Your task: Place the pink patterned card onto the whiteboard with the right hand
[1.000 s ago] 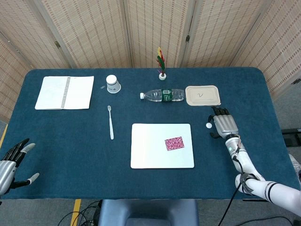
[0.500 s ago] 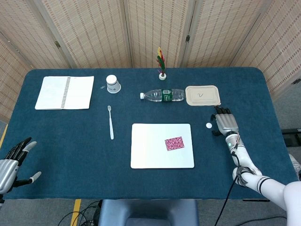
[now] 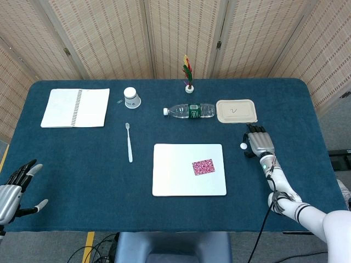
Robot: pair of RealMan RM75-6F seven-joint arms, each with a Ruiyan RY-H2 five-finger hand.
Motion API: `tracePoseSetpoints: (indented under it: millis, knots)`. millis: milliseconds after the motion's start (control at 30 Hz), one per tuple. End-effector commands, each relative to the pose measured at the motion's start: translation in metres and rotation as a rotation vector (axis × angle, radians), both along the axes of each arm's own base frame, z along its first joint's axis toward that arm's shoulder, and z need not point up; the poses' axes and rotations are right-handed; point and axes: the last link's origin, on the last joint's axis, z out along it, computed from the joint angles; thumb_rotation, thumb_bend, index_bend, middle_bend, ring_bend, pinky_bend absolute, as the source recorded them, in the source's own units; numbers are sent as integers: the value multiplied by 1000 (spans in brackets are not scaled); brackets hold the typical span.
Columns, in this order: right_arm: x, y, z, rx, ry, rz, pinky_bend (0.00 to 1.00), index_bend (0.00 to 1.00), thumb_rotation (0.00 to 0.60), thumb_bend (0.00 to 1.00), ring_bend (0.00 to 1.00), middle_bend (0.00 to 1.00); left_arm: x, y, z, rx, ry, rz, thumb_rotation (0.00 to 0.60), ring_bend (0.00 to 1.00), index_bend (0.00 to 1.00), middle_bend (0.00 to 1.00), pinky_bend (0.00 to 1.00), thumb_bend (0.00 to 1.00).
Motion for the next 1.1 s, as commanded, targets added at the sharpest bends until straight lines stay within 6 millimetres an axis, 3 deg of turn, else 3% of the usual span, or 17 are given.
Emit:
tracePoseSetpoints:
  millis: [33,667,1100]
  knots:
    - [0,-1,-1,1,-5,-3,0,417,600,209,0,33,0,0,0,-2,1,-1,600,0,87,2,150,254]
    - [-1,-11,-6,10,-15,-28,0,428,600,209,0,36,-3,5,-2,-5,8,16,600,0,87,2,150,255]
    - [-1,-15,-10,5,-18,-26,0,562,600,248,0,99,-3,6,-4,-16,14,19,600,0,87,2,150,254]
